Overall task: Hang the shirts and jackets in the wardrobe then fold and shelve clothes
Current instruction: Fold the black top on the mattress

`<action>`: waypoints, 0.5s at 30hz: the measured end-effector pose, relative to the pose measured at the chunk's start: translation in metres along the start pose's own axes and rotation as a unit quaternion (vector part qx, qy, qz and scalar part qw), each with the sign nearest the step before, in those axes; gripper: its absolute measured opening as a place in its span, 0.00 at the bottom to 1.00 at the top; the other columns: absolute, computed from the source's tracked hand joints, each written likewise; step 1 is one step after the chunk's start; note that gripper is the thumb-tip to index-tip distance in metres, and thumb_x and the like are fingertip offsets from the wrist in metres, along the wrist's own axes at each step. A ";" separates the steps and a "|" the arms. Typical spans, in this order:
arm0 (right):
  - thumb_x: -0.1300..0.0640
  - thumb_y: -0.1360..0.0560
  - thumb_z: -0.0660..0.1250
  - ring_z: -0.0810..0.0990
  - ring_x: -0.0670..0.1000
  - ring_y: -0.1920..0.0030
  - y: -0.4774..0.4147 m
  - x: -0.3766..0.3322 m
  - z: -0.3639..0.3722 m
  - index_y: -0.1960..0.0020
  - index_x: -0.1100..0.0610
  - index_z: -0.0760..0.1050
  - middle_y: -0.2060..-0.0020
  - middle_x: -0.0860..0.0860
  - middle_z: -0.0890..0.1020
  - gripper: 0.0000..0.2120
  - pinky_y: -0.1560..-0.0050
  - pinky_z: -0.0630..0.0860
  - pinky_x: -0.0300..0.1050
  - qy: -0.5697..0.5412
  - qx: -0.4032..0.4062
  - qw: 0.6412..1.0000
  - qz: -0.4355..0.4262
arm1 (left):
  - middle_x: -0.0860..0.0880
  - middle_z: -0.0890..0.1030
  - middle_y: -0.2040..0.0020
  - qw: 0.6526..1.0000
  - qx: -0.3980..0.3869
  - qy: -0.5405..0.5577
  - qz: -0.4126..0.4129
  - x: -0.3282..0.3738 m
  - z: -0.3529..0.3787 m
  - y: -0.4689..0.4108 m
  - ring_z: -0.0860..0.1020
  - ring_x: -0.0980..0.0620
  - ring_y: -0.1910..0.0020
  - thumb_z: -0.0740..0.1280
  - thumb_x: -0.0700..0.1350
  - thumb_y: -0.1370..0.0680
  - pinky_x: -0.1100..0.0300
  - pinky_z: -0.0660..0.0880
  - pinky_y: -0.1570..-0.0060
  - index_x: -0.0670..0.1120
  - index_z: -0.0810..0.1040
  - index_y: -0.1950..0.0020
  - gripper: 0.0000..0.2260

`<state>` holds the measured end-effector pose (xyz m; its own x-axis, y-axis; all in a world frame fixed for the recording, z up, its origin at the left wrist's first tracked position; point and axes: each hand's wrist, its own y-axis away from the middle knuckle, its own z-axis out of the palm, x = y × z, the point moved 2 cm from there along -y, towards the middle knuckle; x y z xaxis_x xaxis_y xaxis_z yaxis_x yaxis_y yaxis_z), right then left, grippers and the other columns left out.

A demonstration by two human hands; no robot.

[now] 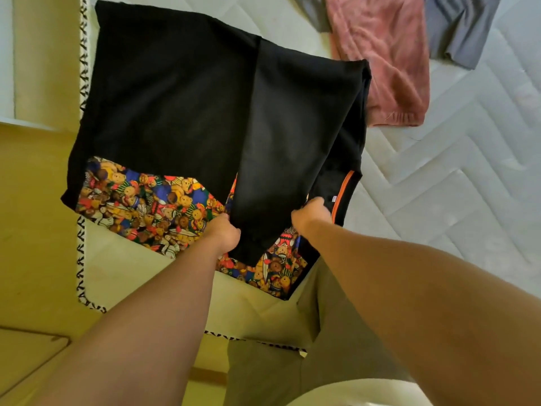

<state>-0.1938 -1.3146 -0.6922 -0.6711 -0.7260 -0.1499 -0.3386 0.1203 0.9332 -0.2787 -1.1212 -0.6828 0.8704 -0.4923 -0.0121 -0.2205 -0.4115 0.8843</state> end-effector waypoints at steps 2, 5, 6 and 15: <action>0.49 0.22 0.66 0.78 0.58 0.43 -0.009 -0.011 -0.025 0.28 0.55 0.60 0.37 0.56 0.73 0.27 0.47 0.78 0.49 -0.056 0.054 0.997 -0.022 | 0.40 0.76 0.36 0.997 0.042 -0.067 -0.012 0.016 -0.004 0.000 0.77 0.37 0.39 0.67 0.43 0.20 0.52 0.72 0.52 0.42 0.71 0.34 0.16; 0.41 0.25 0.66 0.76 0.58 0.40 -0.029 -0.040 -0.071 0.30 0.55 0.65 0.37 0.55 0.73 0.29 0.41 0.74 0.50 -0.111 0.149 0.978 -0.090 | 0.40 0.73 0.34 0.989 0.128 -0.068 0.038 0.068 -0.029 -0.008 0.75 0.37 0.37 0.67 0.48 0.21 0.47 0.75 0.45 0.42 0.69 0.32 0.20; 0.39 0.25 0.65 0.76 0.58 0.39 -0.037 -0.052 -0.088 0.31 0.56 0.66 0.37 0.55 0.75 0.30 0.39 0.74 0.51 -0.127 0.171 0.971 -0.106 | 0.40 0.72 0.34 0.984 0.159 -0.047 0.060 0.093 -0.042 -0.012 0.75 0.38 0.37 0.67 0.49 0.20 0.48 0.74 0.44 0.43 0.69 0.32 0.20; 0.27 0.33 0.60 0.83 0.53 0.58 -0.096 -0.148 -0.203 0.45 0.56 0.77 0.56 0.50 0.82 0.35 0.55 0.81 0.49 -0.221 0.181 0.950 -0.123 | 0.44 0.76 0.35 0.958 0.257 0.104 0.068 0.283 -0.125 -0.063 0.78 0.46 0.46 0.57 0.57 0.17 0.55 0.72 0.56 0.45 0.69 0.27 0.23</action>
<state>0.0719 -1.3566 -0.6936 -0.7261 -0.4161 -0.5474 -0.6730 0.2670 0.6897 0.0366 -1.1383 -0.6835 0.8751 -0.4266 0.2286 -0.4799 -0.7043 0.5231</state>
